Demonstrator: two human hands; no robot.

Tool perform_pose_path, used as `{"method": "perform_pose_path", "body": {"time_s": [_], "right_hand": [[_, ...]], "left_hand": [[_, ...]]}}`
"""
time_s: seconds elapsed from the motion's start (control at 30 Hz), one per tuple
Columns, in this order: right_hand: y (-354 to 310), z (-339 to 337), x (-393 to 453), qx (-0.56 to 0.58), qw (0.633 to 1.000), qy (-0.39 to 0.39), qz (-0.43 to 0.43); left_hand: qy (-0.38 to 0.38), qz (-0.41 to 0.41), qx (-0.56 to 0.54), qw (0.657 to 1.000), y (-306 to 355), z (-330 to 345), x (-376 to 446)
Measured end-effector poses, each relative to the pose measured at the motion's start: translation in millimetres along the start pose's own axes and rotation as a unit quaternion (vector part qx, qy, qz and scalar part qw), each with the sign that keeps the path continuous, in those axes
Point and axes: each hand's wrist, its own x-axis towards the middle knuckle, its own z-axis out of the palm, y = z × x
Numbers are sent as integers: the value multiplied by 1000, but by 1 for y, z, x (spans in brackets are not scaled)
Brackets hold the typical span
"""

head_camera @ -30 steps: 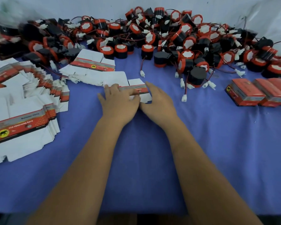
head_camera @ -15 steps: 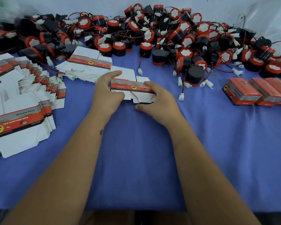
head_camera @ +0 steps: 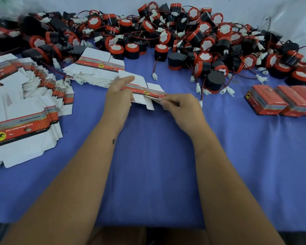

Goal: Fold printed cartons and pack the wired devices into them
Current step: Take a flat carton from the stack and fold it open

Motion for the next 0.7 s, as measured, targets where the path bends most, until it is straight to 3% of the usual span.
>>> {"method": "perform_pose_path", "body": {"time_s": [0.1, 0.2, 0.27, 0.33, 0.47, 0.57, 0.63, 0.7], "right_hand": [[-7, 8, 0, 41, 996, 80, -5], [-14, 7, -2, 144, 979, 145, 12], [-18, 3, -4, 183, 970, 160, -14], [-24, 3, -9, 201, 965, 157, -51], [-30, 9, -14, 183, 967, 152, -89], [-28, 11, -14, 165, 977, 68, -115], [-25, 15, -13, 131, 982, 16, -136], [-23, 20, -10, 109, 983, 23, -142]], "left_hand": [[-50, -8, 2, 999, 14, 8, 7], [-102, -3, 217, 971, 26, 14, 7], [-168, 108, 264, 944, 21, 16, -7], [-199, 169, 191, 946, 12, 14, -24], [-114, 184, 60, 974, 15, 10, -24], [-19, 176, 23, 984, 18, 6, -24], [0, 149, -2, 989, 20, 4, -27], [10, 141, -29, 989, 19, 4, -23]]}}
